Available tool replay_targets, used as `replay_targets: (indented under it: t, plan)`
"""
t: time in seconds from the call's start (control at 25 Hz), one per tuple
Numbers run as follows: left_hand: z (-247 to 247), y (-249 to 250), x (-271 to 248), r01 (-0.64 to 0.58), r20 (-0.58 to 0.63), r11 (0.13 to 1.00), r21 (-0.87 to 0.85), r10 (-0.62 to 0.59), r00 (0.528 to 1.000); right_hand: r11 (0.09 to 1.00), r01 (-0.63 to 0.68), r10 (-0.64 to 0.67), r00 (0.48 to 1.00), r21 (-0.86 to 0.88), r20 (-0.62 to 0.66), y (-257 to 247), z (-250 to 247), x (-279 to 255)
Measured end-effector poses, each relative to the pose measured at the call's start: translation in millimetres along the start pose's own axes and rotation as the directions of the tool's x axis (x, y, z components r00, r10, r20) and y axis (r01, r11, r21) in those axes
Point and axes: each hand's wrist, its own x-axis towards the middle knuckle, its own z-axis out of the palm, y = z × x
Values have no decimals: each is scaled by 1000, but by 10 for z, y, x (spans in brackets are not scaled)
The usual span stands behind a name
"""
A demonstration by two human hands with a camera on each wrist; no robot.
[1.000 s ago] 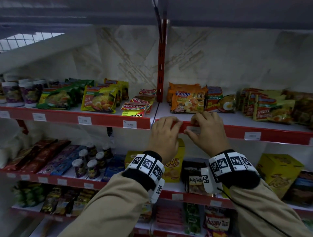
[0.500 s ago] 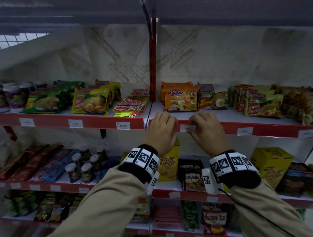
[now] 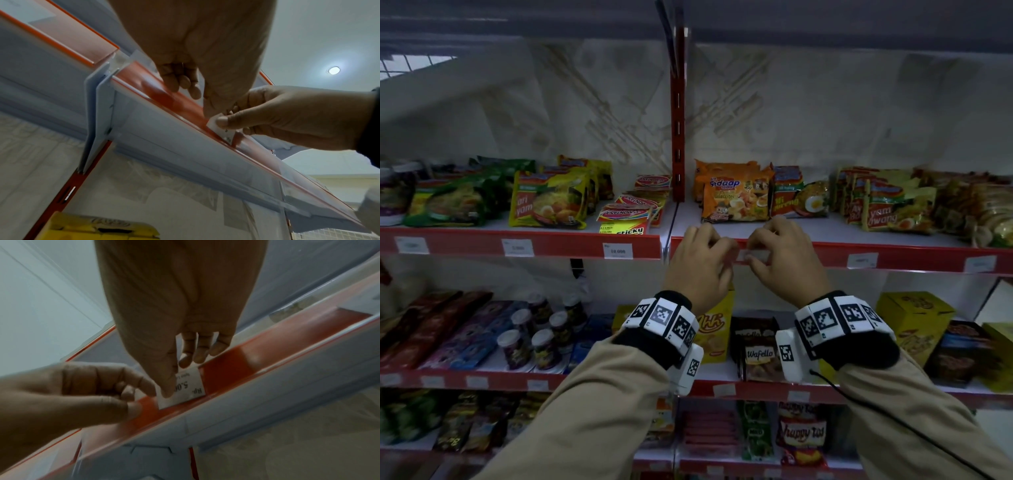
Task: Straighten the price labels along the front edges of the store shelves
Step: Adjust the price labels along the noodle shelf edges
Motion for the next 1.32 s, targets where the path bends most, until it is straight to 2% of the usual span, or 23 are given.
replay_targets:
  t: [0.12,0.24,0.4,0.48,0.64,0.72,0.8,0.84,0.92,1.0,1.08,1.2,1.32]
  plan:
    - [-10,-35,3,51,1,996,-77,-51,999,958,-85,111,990,275,-82,37,-38,42]
    - [-16,-39,21,103,10,983,-150,-103,995,793,-149,290,945,591,-150,-9,-50,30]
    - [-7,-26,29,125,-1,967,-224,-128,992,593,-141,350,932,793,-96,-138,-13,7]
    - [-14,-27,44,133,-21,954,-270,-144,989,542,-164,354,934,824,-46,-173,6,0]
    - [2,-49,78,142,-24,957,-253,-153,988,594,-176,301,954,785,-14,-165,20,2]
    - [18,-58,77,142,-22,964,-226,-150,988,699,-133,245,968,702,-61,-146,-11,0]
    - [24,-54,68,130,-31,967,-220,-140,990,837,-64,153,981,543,-120,-95,-55,10]
    - [22,-50,64,123,-36,969,-217,-133,990,875,-45,121,984,482,-128,-67,-74,20]
    - [13,-52,58,111,-42,972,-207,-123,992,888,-53,129,982,457,-136,-23,-105,38]
    - [-3,-67,48,91,-47,986,-139,-98,994,871,-66,171,970,488,-174,-2,-103,61]
    - [-10,-81,40,81,-57,994,-77,-86,995,884,-50,158,968,465,-196,-12,-73,76]
    - [-14,-92,47,100,-69,987,-125,-109,992,909,-49,120,982,414,-145,-46,4,75]
    - [6,-92,64,64,-39,998,-22,-64,997,924,-61,105,990,377,-99,-58,62,50]
